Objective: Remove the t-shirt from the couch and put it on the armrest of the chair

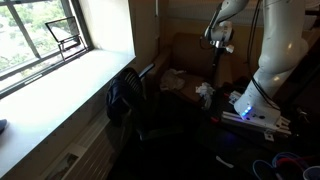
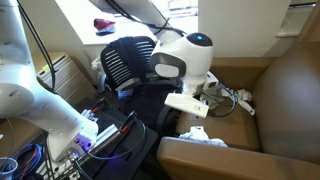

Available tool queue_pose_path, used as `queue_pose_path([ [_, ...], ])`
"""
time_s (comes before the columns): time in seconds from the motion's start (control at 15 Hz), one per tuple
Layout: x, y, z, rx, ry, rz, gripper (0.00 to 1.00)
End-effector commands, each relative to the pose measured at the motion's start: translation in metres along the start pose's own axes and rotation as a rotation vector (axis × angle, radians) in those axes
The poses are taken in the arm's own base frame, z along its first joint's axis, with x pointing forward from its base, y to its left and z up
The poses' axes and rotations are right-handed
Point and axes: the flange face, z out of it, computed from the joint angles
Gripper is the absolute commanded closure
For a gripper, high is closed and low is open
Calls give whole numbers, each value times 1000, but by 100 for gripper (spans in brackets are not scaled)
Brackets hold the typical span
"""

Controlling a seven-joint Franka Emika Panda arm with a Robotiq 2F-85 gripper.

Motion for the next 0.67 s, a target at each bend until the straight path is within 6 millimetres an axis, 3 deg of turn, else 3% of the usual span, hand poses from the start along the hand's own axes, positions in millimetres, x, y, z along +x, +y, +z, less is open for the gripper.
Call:
queue_pose_path([
  [0.0, -1, 3, -7, -39, 13, -14, 0],
  [0.13, -9, 28, 15, -51, 32, -12, 0],
  [0.27, -17, 54, 56, 11, 66, -1, 0],
  [0.47, -17, 79, 112, 56, 44, -75, 0],
  [0.6, -7, 90, 153, 80, -3, -155, 0],
])
